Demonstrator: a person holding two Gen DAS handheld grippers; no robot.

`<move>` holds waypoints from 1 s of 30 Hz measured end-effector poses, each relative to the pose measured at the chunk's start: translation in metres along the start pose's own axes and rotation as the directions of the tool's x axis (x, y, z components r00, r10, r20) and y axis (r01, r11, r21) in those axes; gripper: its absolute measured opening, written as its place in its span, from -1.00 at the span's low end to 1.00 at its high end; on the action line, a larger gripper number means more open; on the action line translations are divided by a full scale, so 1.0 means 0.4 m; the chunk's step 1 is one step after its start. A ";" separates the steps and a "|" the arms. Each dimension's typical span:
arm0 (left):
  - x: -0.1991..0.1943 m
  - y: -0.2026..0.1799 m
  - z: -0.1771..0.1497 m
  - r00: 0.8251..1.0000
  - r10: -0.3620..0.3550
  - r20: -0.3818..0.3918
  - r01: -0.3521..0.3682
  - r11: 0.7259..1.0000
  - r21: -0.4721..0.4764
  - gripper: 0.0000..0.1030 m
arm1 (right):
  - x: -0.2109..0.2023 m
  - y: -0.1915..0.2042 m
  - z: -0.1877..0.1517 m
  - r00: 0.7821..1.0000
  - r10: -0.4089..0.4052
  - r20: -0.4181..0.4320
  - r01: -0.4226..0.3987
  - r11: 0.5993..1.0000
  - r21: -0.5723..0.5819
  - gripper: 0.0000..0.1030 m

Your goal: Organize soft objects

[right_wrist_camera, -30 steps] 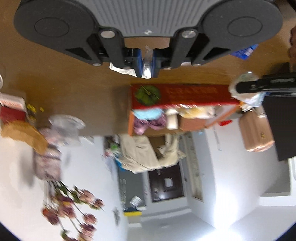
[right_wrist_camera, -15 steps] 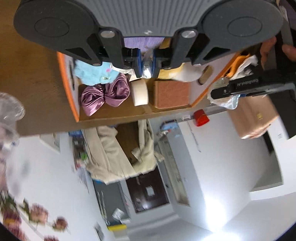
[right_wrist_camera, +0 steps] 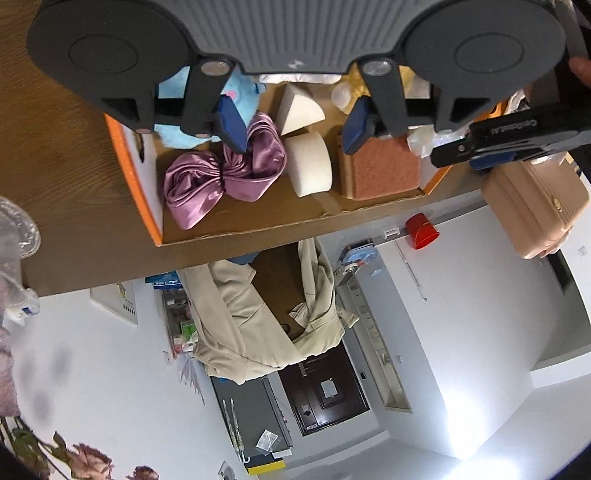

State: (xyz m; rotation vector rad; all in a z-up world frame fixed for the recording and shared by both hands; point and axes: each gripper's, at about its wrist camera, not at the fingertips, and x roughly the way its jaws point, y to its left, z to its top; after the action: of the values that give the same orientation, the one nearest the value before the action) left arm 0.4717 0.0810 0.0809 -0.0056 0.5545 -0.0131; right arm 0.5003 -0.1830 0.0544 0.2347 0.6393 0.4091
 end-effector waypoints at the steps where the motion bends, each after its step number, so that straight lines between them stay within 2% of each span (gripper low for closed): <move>1: -0.013 -0.002 0.001 1.000 0.002 0.001 -0.002 1.000 -0.002 0.56 | -0.014 0.006 0.000 1.000 -0.002 0.004 0.002 1.000 -0.007 0.11; 7: -0.183 -0.008 -0.016 0.999 0.002 0.051 -0.002 1.000 -0.007 0.61 | -0.156 0.053 -0.009 0.998 -0.017 0.061 0.022 0.996 -0.090 0.18; 13: -0.416 -0.042 -0.124 0.992 -0.046 0.113 0.045 0.999 0.010 0.69 | -0.364 0.098 -0.081 0.988 -0.033 0.152 0.057 0.986 -0.155 0.42; 14: -0.456 -0.052 -0.156 0.991 -0.056 0.121 0.053 0.998 0.024 0.69 | -0.396 0.107 -0.104 0.985 -0.036 0.166 0.064 0.983 -0.169 0.48; 18: -0.572 -0.078 -0.271 0.989 -0.055 0.136 0.053 0.998 0.019 0.76 | -0.510 0.137 -0.227 0.979 -0.063 0.196 0.108 0.968 -0.227 0.50; 21: -0.640 -0.088 -0.364 0.990 -0.050 0.130 0.051 0.999 -0.005 0.78 | -0.576 0.148 -0.335 0.978 -0.090 0.190 0.131 0.968 -0.212 0.51; 24: -0.696 -0.100 -0.454 0.990 -0.064 0.123 0.064 0.998 0.002 0.82 | -0.625 0.148 -0.452 0.984 -0.069 0.162 0.098 0.979 -0.181 0.51; 27: -0.723 -0.104 -0.504 0.992 -0.076 0.102 0.076 0.997 0.004 0.82 | -0.640 0.154 -0.533 0.987 -0.089 0.134 0.113 0.975 -0.189 0.51; 30: -0.739 -0.107 -0.517 0.992 -0.072 0.101 0.072 0.997 0.005 0.82 | -0.648 0.164 -0.565 0.990 -0.093 0.103 0.111 0.977 -0.183 0.51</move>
State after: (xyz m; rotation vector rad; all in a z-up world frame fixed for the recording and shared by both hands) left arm 0.1112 0.0419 0.0611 -0.0253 0.4524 -0.0830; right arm 0.1525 -0.2184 0.0372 0.0404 0.5139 0.3550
